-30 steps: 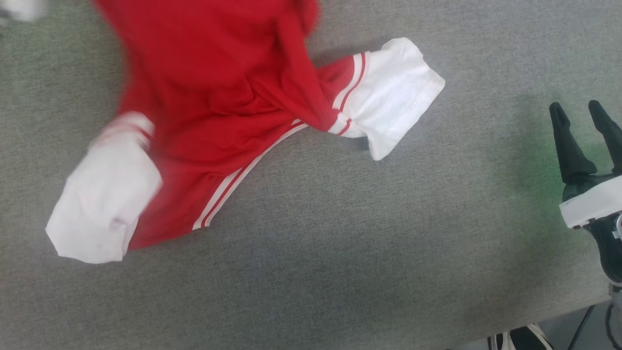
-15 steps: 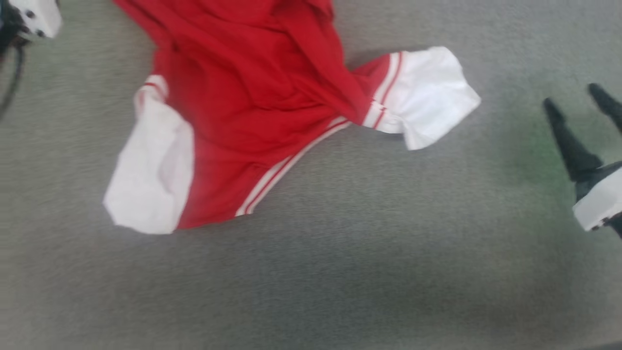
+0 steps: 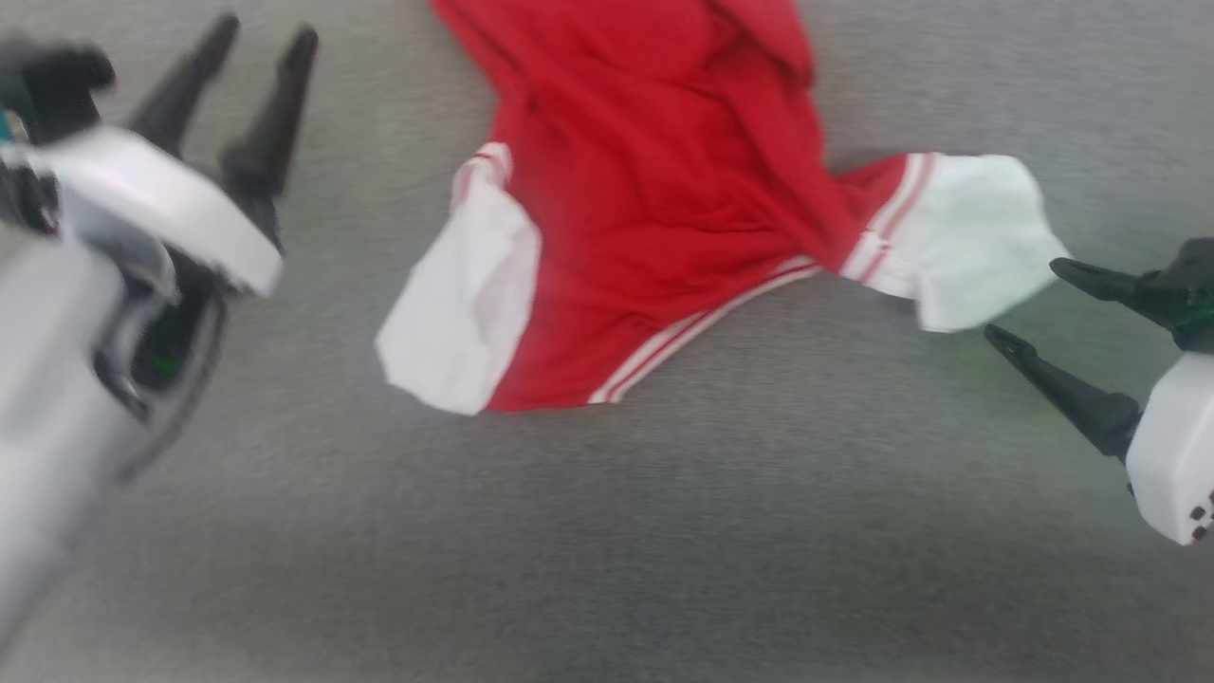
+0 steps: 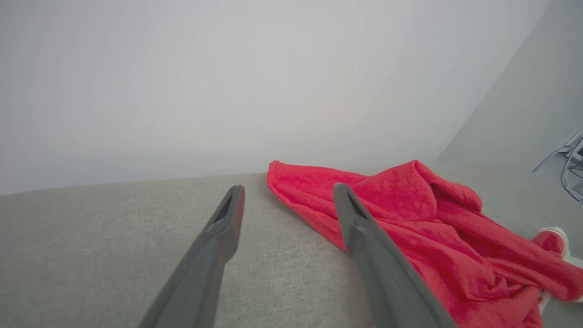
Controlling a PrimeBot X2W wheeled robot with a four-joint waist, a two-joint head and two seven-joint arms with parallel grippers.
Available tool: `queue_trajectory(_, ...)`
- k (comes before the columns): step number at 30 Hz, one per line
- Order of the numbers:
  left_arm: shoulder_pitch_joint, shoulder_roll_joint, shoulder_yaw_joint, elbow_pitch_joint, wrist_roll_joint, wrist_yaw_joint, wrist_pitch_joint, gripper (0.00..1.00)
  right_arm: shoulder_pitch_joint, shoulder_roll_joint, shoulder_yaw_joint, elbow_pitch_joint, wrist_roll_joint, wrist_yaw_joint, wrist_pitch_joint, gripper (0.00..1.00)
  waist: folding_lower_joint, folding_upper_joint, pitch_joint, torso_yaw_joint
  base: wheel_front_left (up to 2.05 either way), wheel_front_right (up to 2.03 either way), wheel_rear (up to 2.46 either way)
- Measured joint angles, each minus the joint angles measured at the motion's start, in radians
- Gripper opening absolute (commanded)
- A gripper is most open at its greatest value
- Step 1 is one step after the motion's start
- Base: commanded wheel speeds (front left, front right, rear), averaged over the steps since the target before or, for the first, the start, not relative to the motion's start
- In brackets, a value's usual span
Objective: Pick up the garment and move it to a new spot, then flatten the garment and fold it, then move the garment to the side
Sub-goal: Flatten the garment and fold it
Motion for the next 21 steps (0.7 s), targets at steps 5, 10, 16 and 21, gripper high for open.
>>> queue_trajectory(5,0.218,-0.035,0.183,-0.209,0.124,0.060,0.000,1.00,-0.052,-0.023,0.080,0.030,0.035,0.000,0.036,1.00,0.0000,0.0000,0.002,0.068,0.00,0.00,0.00)
queue_trajectory(10,0.366,-0.078,0.296,-0.341,0.199,0.083,0.000,1.00,-0.110,-0.037,0.164,0.098,0.038,0.000,0.038,1.00,0.0000,0.0000,0.015,0.133,0.00,0.00,0.00)
queue_trajectory(16,0.483,-0.119,0.357,-0.405,0.253,0.086,0.000,1.00,-0.166,-0.021,0.225,0.186,0.025,0.000,-0.020,0.00,0.0000,0.0000,0.027,0.173,0.00,0.00,0.00)
queue_trajectory(21,0.559,-0.134,0.400,-0.425,0.265,0.083,0.000,1.00,-0.180,-0.002,0.097,0.152,0.174,0.000,-0.085,0.00,0.0000,0.0000,0.004,0.167,0.00,0.00,0.00)
